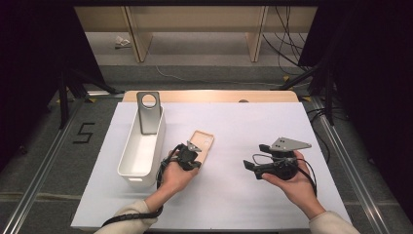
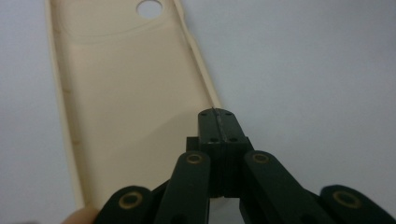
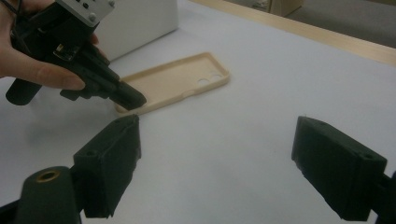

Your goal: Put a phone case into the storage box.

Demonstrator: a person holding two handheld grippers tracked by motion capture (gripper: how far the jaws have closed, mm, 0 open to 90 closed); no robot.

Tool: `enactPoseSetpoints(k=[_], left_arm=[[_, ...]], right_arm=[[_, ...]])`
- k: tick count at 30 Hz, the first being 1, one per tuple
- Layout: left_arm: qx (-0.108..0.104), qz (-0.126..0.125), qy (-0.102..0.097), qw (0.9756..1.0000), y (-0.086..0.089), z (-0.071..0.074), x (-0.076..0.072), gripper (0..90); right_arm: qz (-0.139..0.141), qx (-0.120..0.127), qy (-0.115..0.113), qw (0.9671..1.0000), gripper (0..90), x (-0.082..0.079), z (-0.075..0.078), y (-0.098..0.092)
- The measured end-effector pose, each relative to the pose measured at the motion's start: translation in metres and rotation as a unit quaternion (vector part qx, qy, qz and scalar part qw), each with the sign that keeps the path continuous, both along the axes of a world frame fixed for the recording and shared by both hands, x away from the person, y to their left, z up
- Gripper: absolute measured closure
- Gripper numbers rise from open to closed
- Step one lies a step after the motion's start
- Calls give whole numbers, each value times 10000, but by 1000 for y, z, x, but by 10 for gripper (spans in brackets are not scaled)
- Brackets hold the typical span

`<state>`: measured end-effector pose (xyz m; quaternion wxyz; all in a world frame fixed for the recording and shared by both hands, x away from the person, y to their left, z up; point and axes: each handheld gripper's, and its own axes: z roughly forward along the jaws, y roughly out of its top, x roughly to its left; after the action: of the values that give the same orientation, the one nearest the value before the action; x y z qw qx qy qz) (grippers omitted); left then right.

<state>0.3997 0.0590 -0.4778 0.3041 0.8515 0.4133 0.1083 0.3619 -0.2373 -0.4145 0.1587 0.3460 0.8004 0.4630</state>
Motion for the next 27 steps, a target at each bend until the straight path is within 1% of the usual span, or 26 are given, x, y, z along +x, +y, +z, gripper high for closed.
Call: enactPoseSetpoints(k=[12, 27], left_arm=[[-35, -84, -6, 10000, -15, 0, 0, 900], [-141, -66, 35, 9999, -27, -1, 3, 900]], right_arm=[[-3, 4, -2, 10000, 167, 0, 0, 0], [-1, 2, -3, 10000, 166, 0, 0, 0]])
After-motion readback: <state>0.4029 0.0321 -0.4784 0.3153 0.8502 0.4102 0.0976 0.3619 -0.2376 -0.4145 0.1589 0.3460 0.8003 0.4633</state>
